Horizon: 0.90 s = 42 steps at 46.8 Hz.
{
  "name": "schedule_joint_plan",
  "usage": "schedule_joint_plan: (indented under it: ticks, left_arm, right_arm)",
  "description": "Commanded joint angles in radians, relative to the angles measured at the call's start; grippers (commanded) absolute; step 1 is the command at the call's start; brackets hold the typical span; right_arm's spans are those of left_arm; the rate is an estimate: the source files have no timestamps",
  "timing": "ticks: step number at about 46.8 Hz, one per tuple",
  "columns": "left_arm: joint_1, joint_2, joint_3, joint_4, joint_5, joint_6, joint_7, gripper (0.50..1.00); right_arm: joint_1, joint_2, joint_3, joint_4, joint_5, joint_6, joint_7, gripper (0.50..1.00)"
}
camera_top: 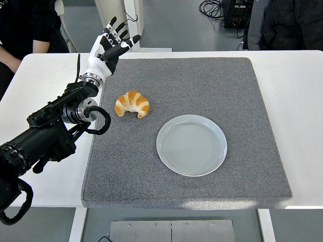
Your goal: Place the bread on the plate
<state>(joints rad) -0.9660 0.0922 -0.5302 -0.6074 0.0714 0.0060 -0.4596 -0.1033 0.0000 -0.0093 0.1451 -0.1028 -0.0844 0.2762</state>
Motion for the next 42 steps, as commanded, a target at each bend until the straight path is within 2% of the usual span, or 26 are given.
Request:
schedule_joint_plan:
  ticks: [1,29,42]
  left_arm:
    - [0.0,0.0,-0.001,0.0,0.001,0.0,-0.001,0.974]
    - [0.001,0.008,-0.01,0.0,-0.001,0.0,-0.034,0.974]
    - [0.004,0.011,-0.013,0.001,-0.001,-0.029,-0.034,0.974]
  right_arm:
    - [0.0,0.0,0.0,0.001,0.0,0.0,0.0,1.0]
    - [0.0,0.0,0.002,-0.001,0.0,0.0,0.0,1.0]
    - [-0.001,0.0,0.002,-0.001,0.0,0.0,0.0,1.0]
